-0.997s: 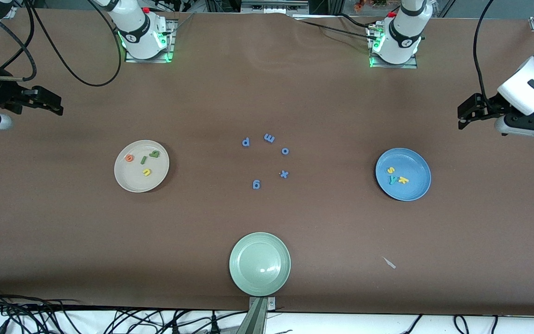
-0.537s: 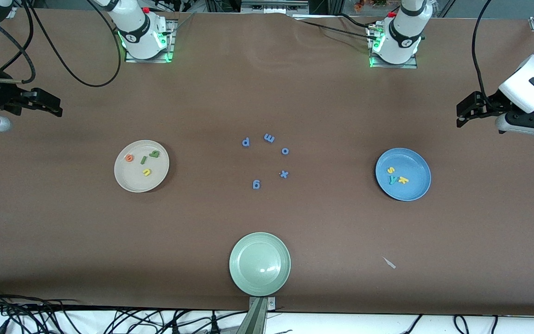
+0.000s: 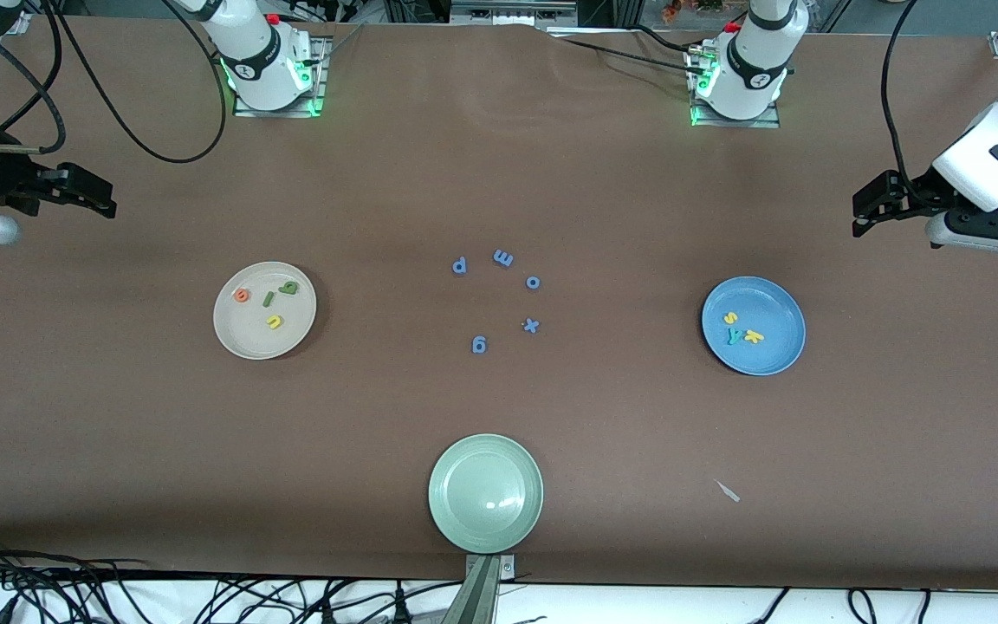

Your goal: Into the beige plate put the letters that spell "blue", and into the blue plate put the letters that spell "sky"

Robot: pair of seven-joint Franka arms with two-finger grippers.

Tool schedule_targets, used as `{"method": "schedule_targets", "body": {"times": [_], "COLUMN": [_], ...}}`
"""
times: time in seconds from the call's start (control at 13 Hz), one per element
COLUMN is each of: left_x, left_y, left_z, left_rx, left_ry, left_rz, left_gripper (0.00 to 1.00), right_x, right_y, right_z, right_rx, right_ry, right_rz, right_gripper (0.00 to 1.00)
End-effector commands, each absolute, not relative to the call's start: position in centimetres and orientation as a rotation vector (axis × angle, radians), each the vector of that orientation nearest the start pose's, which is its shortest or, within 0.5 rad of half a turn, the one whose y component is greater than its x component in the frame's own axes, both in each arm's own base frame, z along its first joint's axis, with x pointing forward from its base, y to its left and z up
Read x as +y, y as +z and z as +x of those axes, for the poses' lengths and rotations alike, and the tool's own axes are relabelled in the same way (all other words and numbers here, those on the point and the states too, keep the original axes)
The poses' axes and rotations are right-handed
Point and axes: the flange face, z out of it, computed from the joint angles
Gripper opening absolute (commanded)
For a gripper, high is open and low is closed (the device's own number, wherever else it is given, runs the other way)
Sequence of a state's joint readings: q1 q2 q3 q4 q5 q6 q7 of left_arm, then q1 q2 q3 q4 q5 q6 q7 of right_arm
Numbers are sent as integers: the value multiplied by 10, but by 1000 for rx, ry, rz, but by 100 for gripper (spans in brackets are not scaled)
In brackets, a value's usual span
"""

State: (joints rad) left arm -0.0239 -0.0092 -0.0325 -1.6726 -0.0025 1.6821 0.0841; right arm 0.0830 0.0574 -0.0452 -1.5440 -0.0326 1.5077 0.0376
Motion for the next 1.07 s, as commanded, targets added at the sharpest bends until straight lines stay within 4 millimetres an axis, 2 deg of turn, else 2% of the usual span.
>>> {"method": "schedule_targets", "body": {"times": [0.0, 0.77, 1.0], "left_x": [-27, -33, -44], "left_y": [594, 593, 593], "left_z": [554, 555, 554], "left_rx": [189, 140, 174], "left_ry": [-16, -12, -9], "left_rz": [-3181, -3182, -3179], "left_gripper": [100, 100, 100], "right_x": [24, 23, 23], "right_y": [606, 606, 606], "right_z": [568, 568, 568], "right_rx": [-23, -18, -21], "right_ry": [137, 139, 139], "right_rz": [-3163, -3162, -3163], "right_gripper": [100, 100, 100]}}
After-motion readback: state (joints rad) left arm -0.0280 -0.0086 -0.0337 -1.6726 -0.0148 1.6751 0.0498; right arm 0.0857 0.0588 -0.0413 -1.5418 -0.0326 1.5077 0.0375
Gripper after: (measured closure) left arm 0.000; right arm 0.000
